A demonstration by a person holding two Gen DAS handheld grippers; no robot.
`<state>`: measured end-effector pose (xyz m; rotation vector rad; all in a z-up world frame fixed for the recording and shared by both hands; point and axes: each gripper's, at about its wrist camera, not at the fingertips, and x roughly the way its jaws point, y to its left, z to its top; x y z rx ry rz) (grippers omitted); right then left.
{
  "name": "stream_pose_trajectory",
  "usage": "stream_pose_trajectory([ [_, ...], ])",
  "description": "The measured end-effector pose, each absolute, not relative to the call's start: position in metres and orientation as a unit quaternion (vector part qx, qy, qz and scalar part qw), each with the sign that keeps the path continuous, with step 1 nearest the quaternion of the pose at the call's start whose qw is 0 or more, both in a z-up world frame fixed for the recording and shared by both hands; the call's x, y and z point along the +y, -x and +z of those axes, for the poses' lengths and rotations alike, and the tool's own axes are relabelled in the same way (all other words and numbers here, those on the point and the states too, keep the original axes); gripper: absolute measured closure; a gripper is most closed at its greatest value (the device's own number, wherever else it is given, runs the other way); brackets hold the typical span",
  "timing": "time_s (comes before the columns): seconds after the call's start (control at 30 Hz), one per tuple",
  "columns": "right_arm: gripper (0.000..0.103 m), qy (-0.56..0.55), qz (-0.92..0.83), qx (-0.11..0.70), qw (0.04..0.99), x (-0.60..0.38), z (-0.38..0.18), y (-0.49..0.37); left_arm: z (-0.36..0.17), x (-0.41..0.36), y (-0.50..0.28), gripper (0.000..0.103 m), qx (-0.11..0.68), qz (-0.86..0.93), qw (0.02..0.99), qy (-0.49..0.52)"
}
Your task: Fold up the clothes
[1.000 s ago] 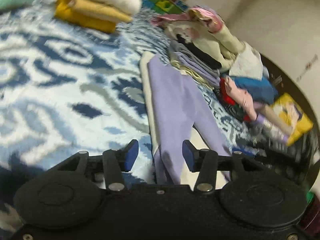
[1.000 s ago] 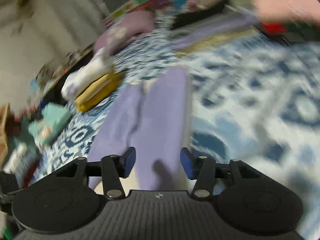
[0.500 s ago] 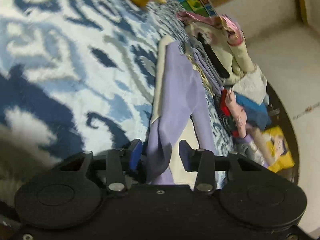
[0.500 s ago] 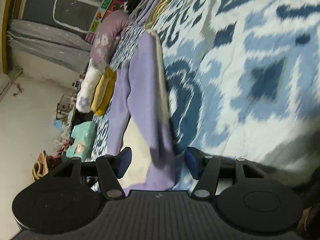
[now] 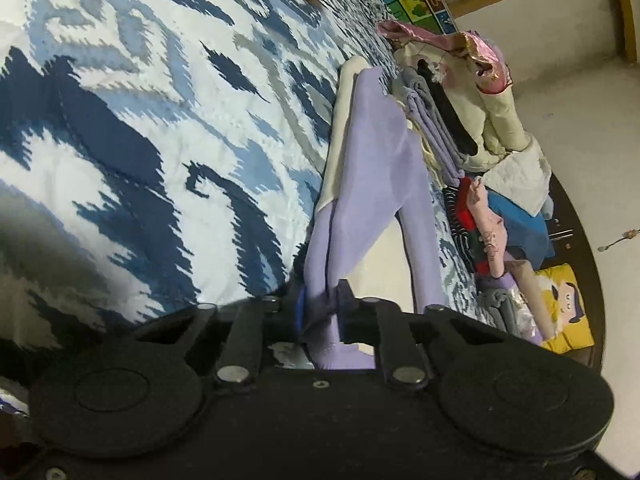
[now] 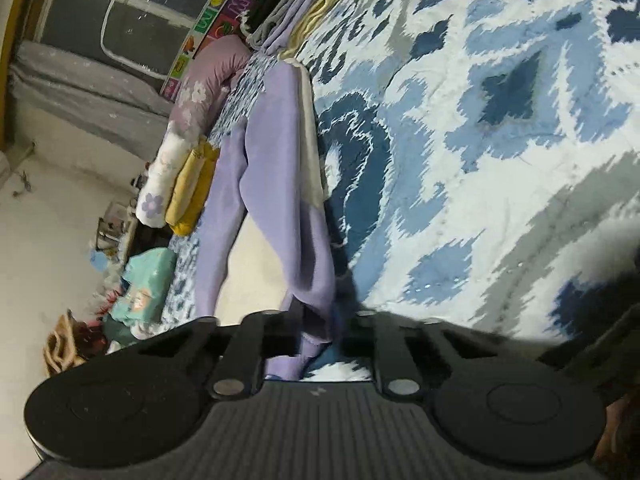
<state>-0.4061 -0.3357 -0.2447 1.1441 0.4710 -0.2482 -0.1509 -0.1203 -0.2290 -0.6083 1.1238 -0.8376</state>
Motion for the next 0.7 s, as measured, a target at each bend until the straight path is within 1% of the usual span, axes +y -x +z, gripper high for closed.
stream_pose_trajectory([
  [0.1, 0.098, -0.520, -0.116, 0.229, 0.815, -0.336, -0.240, 0.405, -0.226, -0.120, 0.158, 0.098, 0.504, -0.381, 0.725, 0.273],
  [0.2, 0.098, -0.504, -0.115, 0.233, 0.824, -0.333, -0.230, 0.412, -0.223, -0.116, 0.165, 0.098, 0.502, -0.387, 0.719, 0.283],
  [0.27, 0.098, -0.503, -0.116, 0.230, 0.825, -0.335, -0.226, 0.417, -0.221, -0.117, 0.168, 0.097, 0.504, -0.391, 0.720, 0.271],
  [0.3, 0.097, -0.497, -0.118, 0.236, 0.827, -0.336, -0.225, 0.416, -0.221, -0.119, 0.169, 0.091, 0.507, -0.391, 0.723, 0.259],
  [0.33, 0.093, -0.486, -0.119, 0.245, 0.830, -0.336, -0.225, 0.414, -0.221, -0.121, 0.169, 0.083, 0.509, -0.391, 0.727, 0.244],
  [0.37, 0.092, -0.480, -0.119, 0.249, 0.833, -0.336, -0.224, 0.414, -0.220, -0.122, 0.170, 0.080, 0.507, -0.395, 0.729, 0.236],
  [0.43, 0.087, -0.463, -0.118, 0.250, 0.842, -0.335, -0.219, 0.415, -0.209, -0.121, 0.173, 0.051, 0.489, -0.405, 0.739, 0.224],
  [0.5, 0.073, -0.434, -0.117, 0.243, 0.860, -0.332, -0.208, 0.417, -0.192, -0.120, 0.182, 0.047, 0.449, -0.408, 0.774, 0.178],
  [0.53, 0.069, -0.409, -0.119, 0.236, 0.873, -0.329, -0.200, 0.419, -0.184, -0.120, 0.188, 0.045, 0.428, -0.409, 0.792, 0.147],
  [0.57, 0.067, -0.386, -0.119, 0.230, 0.885, -0.327, -0.193, 0.421, -0.177, -0.122, 0.194, 0.044, 0.408, -0.411, 0.807, 0.115],
  [0.7, 0.065, -0.243, -0.119, 0.217, 0.938, -0.314, -0.169, 0.421, -0.159, -0.137, 0.229, 0.042, 0.306, -0.418, 0.855, -0.041],
])
